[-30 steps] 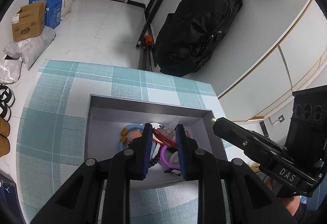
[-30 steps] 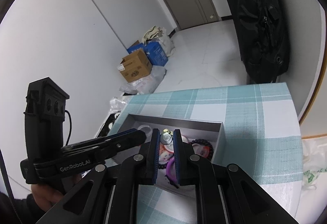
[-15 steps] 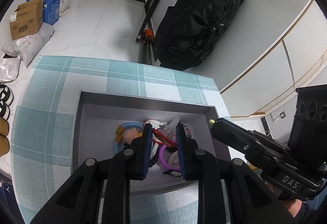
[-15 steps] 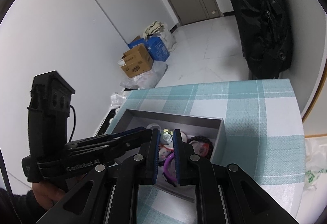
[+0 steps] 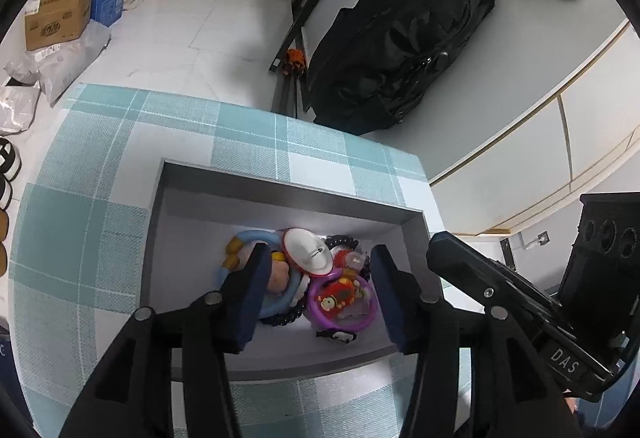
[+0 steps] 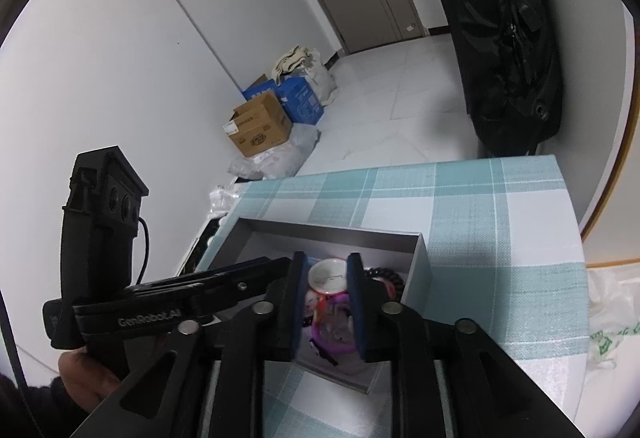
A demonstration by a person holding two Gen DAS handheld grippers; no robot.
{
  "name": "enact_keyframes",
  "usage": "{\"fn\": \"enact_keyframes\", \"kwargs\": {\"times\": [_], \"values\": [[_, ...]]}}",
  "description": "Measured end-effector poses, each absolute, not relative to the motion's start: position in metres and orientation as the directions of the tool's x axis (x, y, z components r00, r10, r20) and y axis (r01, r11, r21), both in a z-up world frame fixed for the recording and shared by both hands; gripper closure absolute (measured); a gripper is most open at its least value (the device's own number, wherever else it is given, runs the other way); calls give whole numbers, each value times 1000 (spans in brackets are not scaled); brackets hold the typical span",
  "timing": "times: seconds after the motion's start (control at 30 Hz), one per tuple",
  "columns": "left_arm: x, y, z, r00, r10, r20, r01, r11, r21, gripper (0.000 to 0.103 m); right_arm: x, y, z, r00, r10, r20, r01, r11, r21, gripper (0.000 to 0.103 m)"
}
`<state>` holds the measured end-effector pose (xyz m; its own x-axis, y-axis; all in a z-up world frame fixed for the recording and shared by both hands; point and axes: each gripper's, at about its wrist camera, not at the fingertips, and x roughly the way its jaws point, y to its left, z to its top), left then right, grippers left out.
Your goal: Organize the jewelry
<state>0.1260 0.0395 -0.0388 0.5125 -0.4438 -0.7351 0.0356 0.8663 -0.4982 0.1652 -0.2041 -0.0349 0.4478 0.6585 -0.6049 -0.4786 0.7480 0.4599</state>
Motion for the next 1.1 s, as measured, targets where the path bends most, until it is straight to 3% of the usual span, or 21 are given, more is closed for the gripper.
{"fn": "enact_keyframes", "kwargs": {"times": [0.2, 0.47, 0.53, 0.6, 0.77, 0.97, 1.1], "values": [[122, 36, -34, 533, -411, -740, 45, 887, -460, 56, 163, -207, -33, 460, 659, -596, -477, 749, 460, 63], [112, 40, -16, 624, -304, -720, 34, 931, -364, 55, 151, -208, -18, 490, 671, -557, -519, 737, 432, 56], [109, 42, -12, 644, -285, -710, 24, 935, -354, 52, 149, -209, -17, 497, 671, -551, -523, 738, 427, 55], [106, 44, -10, 663, -260, -702, 7, 940, -342, 41, 147, -209, -15, 505, 668, -547, -524, 741, 421, 52], [92, 45, -6, 709, -207, -674, -13, 952, -306, 38, 139, -213, -14, 533, 665, -523, -510, 746, 429, 32], [76, 43, 2, 737, -159, -657, -22, 966, -259, 37, 120, -214, -11, 585, 637, -502, -518, 769, 374, 17], [60, 43, 11, 775, -114, -622, -34, 975, -221, 25, 108, -216, -8, 609, 629, -484, -527, 776, 345, 14]]}}
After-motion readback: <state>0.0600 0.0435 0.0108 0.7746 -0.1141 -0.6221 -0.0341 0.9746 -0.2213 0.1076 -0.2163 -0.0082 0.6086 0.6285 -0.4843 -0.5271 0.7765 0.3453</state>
